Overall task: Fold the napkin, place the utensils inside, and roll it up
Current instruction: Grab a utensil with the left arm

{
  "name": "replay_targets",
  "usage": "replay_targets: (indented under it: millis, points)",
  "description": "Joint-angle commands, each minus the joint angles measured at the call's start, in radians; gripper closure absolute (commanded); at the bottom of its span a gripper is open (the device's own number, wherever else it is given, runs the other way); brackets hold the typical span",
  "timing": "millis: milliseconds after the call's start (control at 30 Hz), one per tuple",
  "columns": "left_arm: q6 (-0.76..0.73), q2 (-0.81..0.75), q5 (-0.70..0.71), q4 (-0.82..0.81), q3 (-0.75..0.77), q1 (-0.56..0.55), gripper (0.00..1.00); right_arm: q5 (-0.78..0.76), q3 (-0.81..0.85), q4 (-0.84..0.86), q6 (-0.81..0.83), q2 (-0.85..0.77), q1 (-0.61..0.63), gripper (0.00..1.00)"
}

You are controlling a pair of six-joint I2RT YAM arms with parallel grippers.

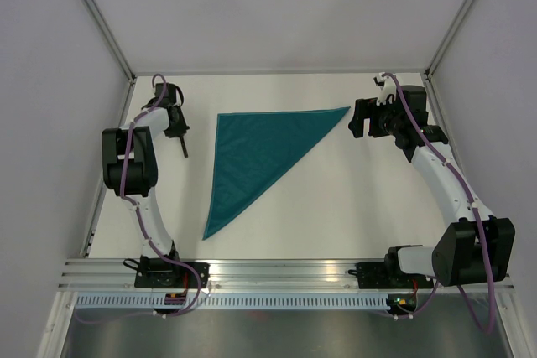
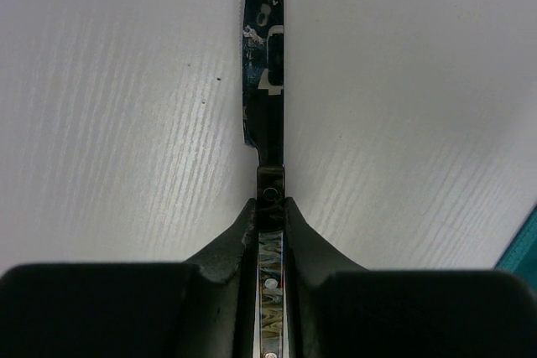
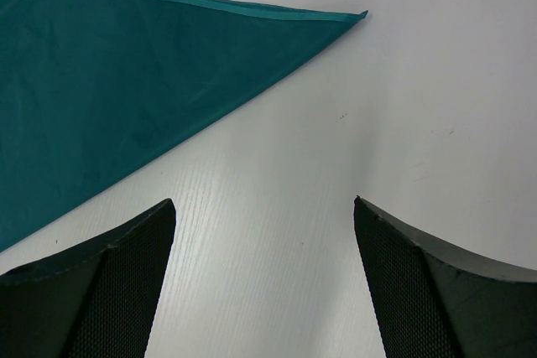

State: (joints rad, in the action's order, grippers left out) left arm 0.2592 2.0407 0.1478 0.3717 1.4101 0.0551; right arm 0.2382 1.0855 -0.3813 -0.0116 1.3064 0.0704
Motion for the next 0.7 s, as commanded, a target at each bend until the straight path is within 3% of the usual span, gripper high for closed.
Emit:
replay_targets:
  millis: [0,367,667]
  points:
    - [-0.054,-0.092,-0.092,0.007,0.010,-0.001,0.98,-0.008,0.013,0.004,-0.008,-0.019,0.005,0.08]
    - [-0.136,-0.296,-0.306,-0.016,-0.028,-0.027,0.98,-0.007,0.014,0.005,-0.010,-0.012,0.006,0.08]
    - [-0.328,-0.404,-0.347,-0.021,-0.123,-0.336,0.98,-0.033,0.014,0.009,-0.001,-0.015,0.003,0.09]
